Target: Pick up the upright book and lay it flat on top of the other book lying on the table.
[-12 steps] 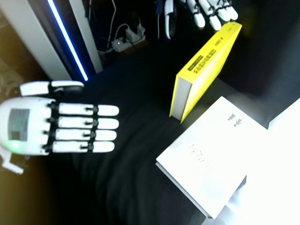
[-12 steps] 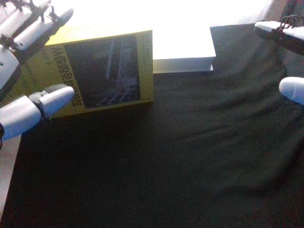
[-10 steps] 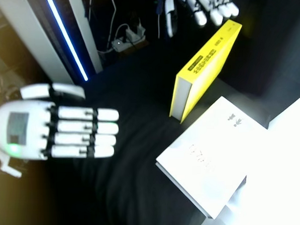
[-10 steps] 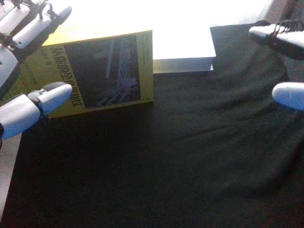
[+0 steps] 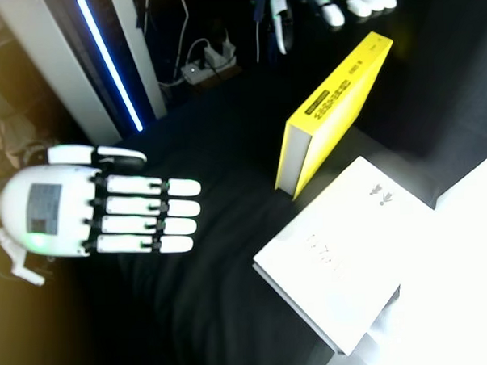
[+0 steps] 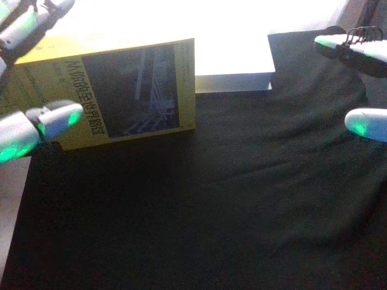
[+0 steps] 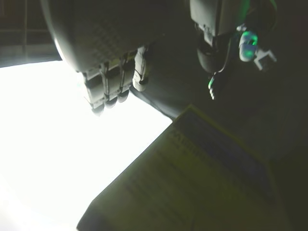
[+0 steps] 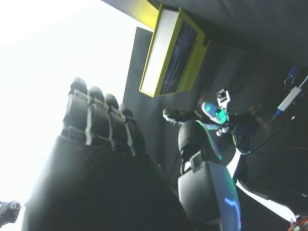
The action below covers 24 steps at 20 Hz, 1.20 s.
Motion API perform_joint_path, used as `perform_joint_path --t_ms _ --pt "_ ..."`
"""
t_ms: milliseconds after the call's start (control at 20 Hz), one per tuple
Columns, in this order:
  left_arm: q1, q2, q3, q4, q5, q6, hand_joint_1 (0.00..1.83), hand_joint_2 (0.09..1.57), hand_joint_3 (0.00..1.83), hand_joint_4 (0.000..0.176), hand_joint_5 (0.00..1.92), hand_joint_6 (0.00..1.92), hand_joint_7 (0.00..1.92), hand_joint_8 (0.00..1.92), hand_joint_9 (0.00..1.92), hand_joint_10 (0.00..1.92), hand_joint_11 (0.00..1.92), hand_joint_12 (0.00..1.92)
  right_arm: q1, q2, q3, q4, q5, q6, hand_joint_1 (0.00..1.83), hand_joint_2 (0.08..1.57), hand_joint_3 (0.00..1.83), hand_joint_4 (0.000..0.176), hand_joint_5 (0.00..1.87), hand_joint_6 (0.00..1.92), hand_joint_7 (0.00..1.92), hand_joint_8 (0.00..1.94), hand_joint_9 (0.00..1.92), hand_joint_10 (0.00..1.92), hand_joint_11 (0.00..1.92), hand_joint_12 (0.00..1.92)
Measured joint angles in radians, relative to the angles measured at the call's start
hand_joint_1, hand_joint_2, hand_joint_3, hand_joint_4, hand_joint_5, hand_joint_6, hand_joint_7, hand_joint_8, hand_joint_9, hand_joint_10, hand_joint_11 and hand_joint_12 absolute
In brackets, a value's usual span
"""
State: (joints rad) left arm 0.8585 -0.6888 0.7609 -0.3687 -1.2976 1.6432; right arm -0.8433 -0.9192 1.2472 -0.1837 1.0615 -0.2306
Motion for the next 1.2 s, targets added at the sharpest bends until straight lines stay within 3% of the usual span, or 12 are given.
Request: perform_joint_path --t_ms 100,250,350,450,600,700,750,850,950,1000,1100,1200 --pt "-0.047 0.002 0.016 -0.008 0.04 0.0 0.45 1.12 0.0 0.115 0.0 0.0 0.0 0.0 0.0 0.0 0.0 0.0 0.0 -0.006 0.0 -0.001 0.001 0.0 0.36 1.34 0.04 0.0 0.0 0.0 0.0 0.0 0.0 0.0 0.0 0.0" --pt "-0.1 0.0 0.041 -0.018 0.105 0.0 0.47 1.07 0.0 0.155 0.0 0.0 0.0 0.0 0.0 0.0 0.0 0.0 0.0 -0.009 0.0 0.0 -0.002 0.0 0.35 1.34 0.04 0.0 0.0 0.0 0.0 0.0 0.0 0.0 0.0 0.0" --pt "-0.131 -0.016 0.076 -0.066 0.169 0.0 0.49 1.07 0.0 0.118 0.0 0.0 0.0 0.0 0.0 0.0 0.01 0.0 0.0 -0.009 0.0 -0.001 -0.01 0.0 0.31 1.34 0.03 0.0 0.0 0.0 0.0 0.0 0.0 0.0 0.0 0.0" --pt "-0.145 -0.027 0.101 -0.105 0.22 0.0 0.46 1.08 0.0 0.156 0.0 0.0 0.0 0.0 0.0 0.0 0.01 0.01 0.0 -0.009 -0.001 -0.011 -0.022 0.0 0.29 1.34 0.02 0.0 0.0 0.0 0.0 0.0 0.0 0.0 0.0 0.0" --pt "-0.158 -0.044 0.116 -0.115 0.272 0.003 0.49 1.08 0.0 0.174 0.0 0.0 0.02 0.0 0.03 0.02 0.0 0.81 0.0 -0.01 -0.003 -0.024 -0.038 0.0 0.39 1.33 0.01 0.0 0.0 0.0 0.0 0.0 0.0 0.0 0.0 0.0" --pt "-0.158 -0.045 0.117 -0.125 0.292 0.003 0.48 1.06 0.0 0.176 0.0 0.0 0.03 0.01 0.02 0.01 0.0 0.81 0.0 -0.01 -0.003 -0.023 -0.042 0.0 0.42 1.33 0.01 0.0 0.0 0.0 0.0 0.0 0.0 0.0 0.0 0.0" --pt "-0.158 -0.051 0.126 -0.129 0.298 0.003 0.5 1.06 0.0 0.176 0.02 0.0 0.08 0.01 0.06 0.1 0.0 1.14 0.0 -0.009 -0.003 -0.022 -0.043 0.0 0.44 1.33 0.01 0.0 0.0 0.0 0.0 0.0 0.0 0.0 0.0 0.0" --pt "-0.158 -0.063 0.137 -0.15 0.314 0.003 0.59 1.08 0.0 0.125 0.2 0.08 0.38 0.11 0.2 0.81 0.0 1.71 0.0 -0.009 -0.007 -0.022 -0.043 0.0 0.45 1.32 0.01 0.0 0.0 0.0 0.0 0.0 0.0 0.0 0.0 0.0" --pt "-0.158 -0.068 0.138 -0.152 0.325 0.003 0.68 1.1 0.0 0.0 0.53 0.28 0.63 0.45 0.44 1.13 0.28 1.74 0.0 -0.01 -0.007 -0.026 -0.042 0.0 0.49 1.32 0.0 0.009 0.0 0.0 0.0 0.0 0.0 0.0 0.0 0.0" --pt "-0.159 -0.068 0.138 -0.147 0.324 0.002 0.75 1.13 0.0 0.0 0.71 0.55 0.73 0.9 0.69 1.35 0.58 1.79 0.0 -0.01 -0.007 -0.026 -0.043 0.0 0.48 1.32 0.01 0.008 0.0 0.0 0.0 0.0 0.0 0.0 0.0 0.0" --pt "-0.164 -0.068 0.138 -0.147 0.312 -0.002 0.91 1.21 0.01 0.159 0.76 1.34 0.75 1.65 0.78 1.85 0.85 1.91 0.0 -0.01 -0.007 -0.024 -0.042 0.0 0.48 1.32 0.01 0.012 0.0 0.0 0.0 0.0 0.0 0.0 0.0 0.0" --pt "-0.159 -0.068 0.137 -0.146 0.31 -0.01 1.03 1.14 0.0 0.174 1.05 1.89 1.17 1.91 1.26 1.92 1.35 1.92 0.0 -0.01 -0.007 -0.024 -0.043 0.0 0.46 1.33 0.01 0.012 0.0 0.0 0.0 0.0 0.0 0.0 0.0 0.0"
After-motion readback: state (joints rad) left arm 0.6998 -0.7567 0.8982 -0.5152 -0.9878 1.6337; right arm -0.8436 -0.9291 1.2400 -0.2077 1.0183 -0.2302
